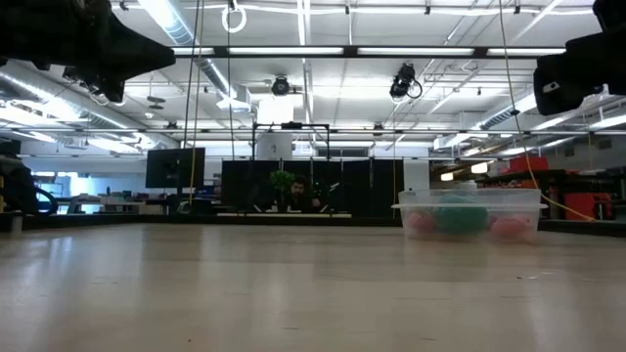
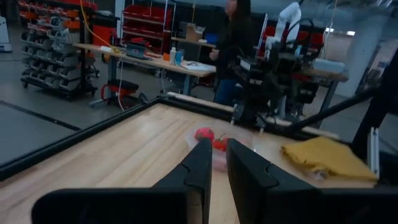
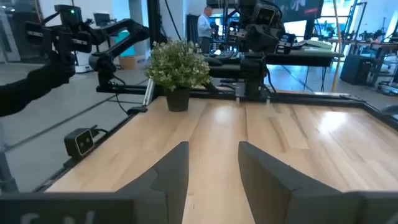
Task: Pick and placing Produce into tupperware
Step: Return to Home Position
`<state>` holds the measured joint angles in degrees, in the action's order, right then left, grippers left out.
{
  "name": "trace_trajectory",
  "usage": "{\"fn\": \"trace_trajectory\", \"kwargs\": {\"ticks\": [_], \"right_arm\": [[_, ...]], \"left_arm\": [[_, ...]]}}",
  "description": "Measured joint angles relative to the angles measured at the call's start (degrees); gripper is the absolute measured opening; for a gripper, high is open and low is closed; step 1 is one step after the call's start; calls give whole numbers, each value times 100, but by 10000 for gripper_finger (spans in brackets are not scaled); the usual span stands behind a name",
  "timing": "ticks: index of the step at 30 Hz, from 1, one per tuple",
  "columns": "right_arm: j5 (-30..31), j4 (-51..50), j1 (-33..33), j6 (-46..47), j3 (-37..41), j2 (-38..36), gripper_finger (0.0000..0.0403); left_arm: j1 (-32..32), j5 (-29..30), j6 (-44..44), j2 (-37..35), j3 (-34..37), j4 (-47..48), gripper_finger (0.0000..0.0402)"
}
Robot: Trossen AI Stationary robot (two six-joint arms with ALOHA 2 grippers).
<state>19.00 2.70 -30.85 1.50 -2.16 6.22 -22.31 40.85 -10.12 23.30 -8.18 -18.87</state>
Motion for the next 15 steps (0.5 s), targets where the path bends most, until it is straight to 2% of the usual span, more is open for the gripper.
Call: {"fn": "trace_trajectory", "kwargs": {"ticks": [9,15], "right_arm": [[-137,134,4,127,158,49,146],[-175,127,4,129,158,63,146]], "left_arm": [[0,-1,-318,106,397,-108,51],[7,-1,-885,108,746,-116,60]]}}
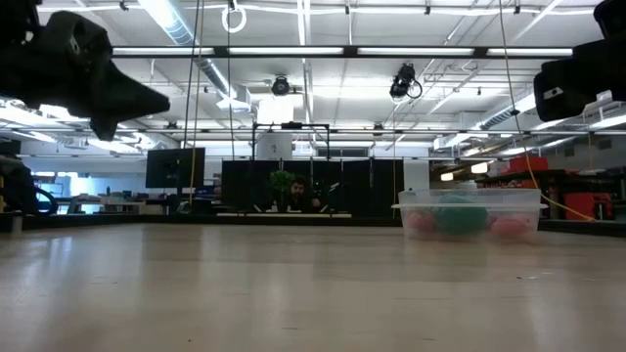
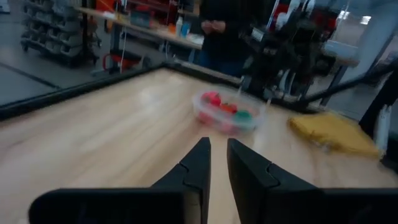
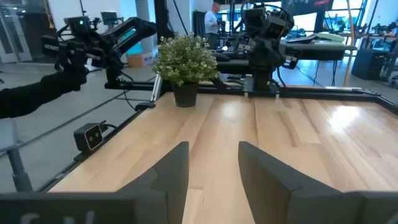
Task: Pick and placing Produce into tupperware
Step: Return to Home Position
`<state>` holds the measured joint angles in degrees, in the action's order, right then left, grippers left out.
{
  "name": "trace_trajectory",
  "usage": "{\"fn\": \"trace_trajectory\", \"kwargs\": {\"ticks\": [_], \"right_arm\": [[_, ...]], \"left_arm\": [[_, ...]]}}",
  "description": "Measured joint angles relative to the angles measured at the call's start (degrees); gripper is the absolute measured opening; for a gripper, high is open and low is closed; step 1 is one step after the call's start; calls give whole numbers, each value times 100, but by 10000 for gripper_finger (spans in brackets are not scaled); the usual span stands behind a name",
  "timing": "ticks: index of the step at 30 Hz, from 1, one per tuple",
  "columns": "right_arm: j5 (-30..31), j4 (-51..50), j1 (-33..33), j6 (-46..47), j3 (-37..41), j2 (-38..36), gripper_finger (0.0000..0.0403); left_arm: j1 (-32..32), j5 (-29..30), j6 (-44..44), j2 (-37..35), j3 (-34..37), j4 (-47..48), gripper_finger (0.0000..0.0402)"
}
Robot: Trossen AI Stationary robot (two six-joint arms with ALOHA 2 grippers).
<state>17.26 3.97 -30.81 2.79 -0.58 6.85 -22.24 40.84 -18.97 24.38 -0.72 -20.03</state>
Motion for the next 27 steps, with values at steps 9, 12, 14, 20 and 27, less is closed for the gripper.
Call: {"fn": "trace_trajectory", "kwargs": {"ticks": [9,12,14,20,27], "right_arm": [[-2,-2,0,675,2,0,146],[-9,-80,0,939,-34,2,146],[-4,-113,0,1149,-57,1,146],[-3,-109,0,1402,-69,0,146],[0,-103,0,1370,-74,0,146]], "left_arm": [[4,2,-245,74,18,354,54],[4,2,155,73,18,359,53],[4,1,347,43,20,349,56],[4,1,1014,-214,15,254,62],[2,-753,1343,-610,-8,267,57]]}}
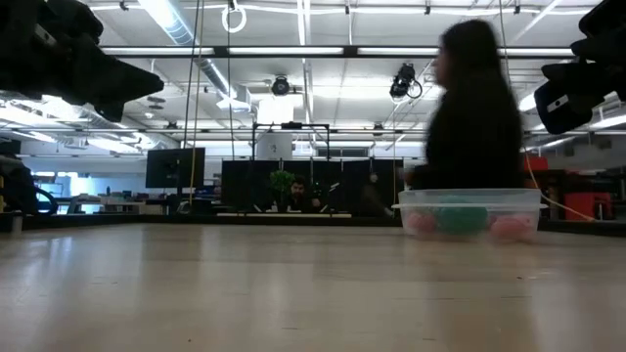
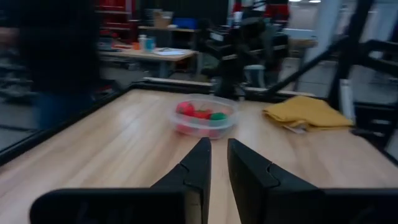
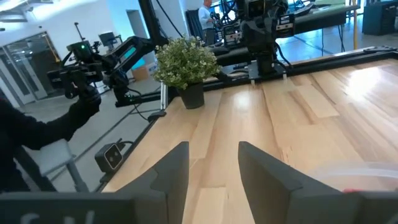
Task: Pick and placing Produce into tupperware
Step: Return to Home Position
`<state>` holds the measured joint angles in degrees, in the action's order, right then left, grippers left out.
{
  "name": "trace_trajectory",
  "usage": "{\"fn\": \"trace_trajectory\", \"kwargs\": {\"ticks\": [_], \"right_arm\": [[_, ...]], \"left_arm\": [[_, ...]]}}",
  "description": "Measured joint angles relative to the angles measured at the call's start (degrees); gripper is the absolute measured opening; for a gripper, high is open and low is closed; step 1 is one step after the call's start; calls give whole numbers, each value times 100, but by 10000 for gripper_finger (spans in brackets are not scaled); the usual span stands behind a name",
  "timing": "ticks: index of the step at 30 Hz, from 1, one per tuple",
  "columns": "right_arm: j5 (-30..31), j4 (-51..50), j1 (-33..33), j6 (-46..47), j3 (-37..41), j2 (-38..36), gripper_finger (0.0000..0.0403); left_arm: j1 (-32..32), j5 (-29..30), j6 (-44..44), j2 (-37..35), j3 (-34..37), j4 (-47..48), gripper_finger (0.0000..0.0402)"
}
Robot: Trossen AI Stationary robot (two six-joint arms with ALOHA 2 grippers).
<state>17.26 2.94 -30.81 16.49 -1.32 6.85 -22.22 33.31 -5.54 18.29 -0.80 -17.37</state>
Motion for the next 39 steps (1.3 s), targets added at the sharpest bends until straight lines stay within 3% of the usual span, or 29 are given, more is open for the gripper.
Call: {"fn": "trace_trajectory", "kwargs": {"ticks": [11,18,26,39], "right_arm": [[0,15,0,-4,-11,0,146],[0,13,0,-7,-11,0,146],[1,11,0,-9,-11,0,146],[0,9,0,-11,-11,2,146]], "left_arm": [[2,-416,192,-45,-7,-3,59],[2,-419,198,-690,-22,-230,53],[2,-513,129,-1536,-24,287,59],[2,-544,-63,-1694,-24,683,55]]}}
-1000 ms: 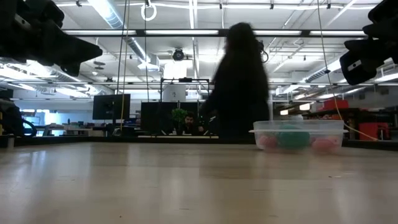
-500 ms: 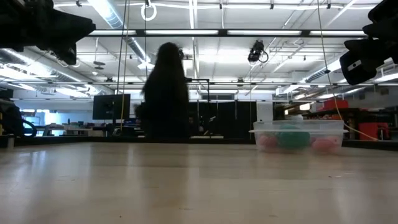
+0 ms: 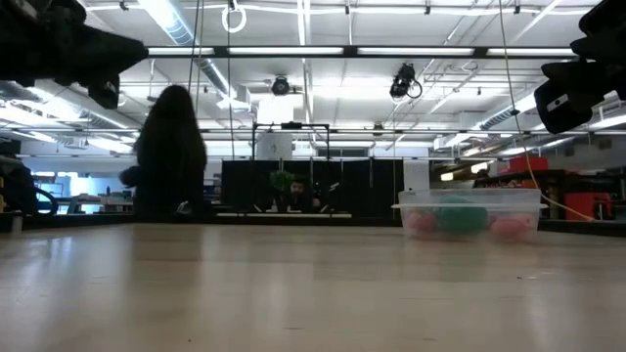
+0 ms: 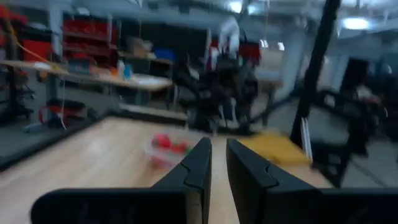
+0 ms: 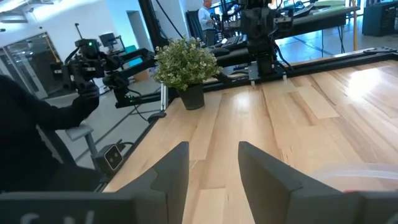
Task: Pick and placing Produce into tupperware
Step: Return to Home Position
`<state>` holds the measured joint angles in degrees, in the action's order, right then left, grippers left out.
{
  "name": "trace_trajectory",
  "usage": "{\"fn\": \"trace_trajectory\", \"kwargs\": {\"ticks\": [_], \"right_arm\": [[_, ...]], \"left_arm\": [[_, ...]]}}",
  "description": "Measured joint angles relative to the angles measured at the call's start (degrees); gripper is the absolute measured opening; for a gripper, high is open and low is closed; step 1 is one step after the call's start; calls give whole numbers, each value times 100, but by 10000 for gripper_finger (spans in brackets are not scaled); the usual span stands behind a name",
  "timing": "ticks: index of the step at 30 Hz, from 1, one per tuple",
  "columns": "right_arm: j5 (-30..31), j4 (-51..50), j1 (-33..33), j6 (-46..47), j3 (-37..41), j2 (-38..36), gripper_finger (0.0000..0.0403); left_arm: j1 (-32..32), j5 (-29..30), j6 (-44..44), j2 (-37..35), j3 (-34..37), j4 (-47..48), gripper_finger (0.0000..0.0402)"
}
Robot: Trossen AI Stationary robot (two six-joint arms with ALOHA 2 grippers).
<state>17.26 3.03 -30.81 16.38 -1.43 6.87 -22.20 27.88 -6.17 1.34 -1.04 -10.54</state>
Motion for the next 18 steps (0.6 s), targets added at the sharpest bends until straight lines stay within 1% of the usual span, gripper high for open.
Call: {"fn": "trace_trajectory", "kwargs": {"ticks": [2,5,7,8,13,18], "right_arm": [[2,2,0,0,0,-1,146],[1,-1,0,0,0,-1,146],[0,-1,0,0,0,-2,146],[0,0,0,0,0,0,146],[0,2,0,0,0,-2,146],[1,-2,-1,0,0,-2,146]], "left_arm": [[0,-321,-23,2,2,293,56],[-2,-1186,-215,2,2,404,54],[-4,-1602,-151,2,2,366,50],[-4,-1687,-84,2,2,383,48],[-2,-1715,143,8,-3,867,41],[0,-1788,32,136,-15,950,44]]}}
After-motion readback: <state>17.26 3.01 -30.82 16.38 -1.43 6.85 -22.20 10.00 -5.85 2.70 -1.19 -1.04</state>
